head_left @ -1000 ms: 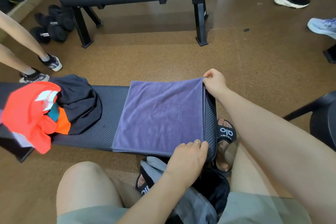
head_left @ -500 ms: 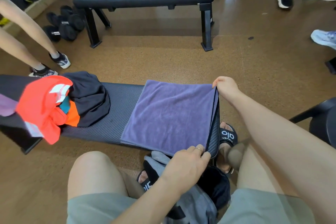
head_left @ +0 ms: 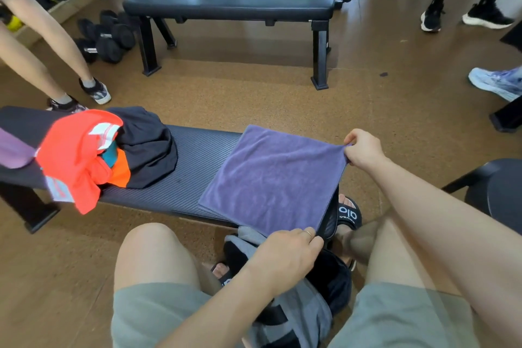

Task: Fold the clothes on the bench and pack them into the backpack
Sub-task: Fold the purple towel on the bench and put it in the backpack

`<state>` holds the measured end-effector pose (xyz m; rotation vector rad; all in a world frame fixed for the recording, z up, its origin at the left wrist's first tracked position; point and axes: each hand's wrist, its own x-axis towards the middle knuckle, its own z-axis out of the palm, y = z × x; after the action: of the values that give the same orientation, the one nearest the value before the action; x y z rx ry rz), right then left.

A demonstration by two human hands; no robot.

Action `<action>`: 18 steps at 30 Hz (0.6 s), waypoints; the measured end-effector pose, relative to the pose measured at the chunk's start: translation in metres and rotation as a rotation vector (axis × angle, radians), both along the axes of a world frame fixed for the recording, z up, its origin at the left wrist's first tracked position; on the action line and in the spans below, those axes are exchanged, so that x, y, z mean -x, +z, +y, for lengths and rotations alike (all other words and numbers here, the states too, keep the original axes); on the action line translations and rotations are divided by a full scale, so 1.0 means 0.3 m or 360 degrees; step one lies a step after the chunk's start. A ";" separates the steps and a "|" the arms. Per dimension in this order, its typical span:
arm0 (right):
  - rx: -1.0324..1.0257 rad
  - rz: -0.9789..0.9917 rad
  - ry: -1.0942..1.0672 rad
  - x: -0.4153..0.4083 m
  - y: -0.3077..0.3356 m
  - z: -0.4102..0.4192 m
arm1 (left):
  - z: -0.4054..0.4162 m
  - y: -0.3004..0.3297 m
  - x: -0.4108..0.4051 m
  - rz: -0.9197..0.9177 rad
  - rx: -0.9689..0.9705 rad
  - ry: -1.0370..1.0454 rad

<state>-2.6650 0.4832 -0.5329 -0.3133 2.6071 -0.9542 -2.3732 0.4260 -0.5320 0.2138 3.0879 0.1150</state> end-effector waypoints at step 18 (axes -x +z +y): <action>0.0341 -0.0467 0.0382 -0.104 0.104 -0.666 | -0.579 0.084 -0.179 -0.0221 -0.0918 0.1024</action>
<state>-2.6337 0.2835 -0.5016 -0.4878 2.1522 -1.1022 -2.3195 0.2523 -0.5066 -0.7417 2.7679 0.9817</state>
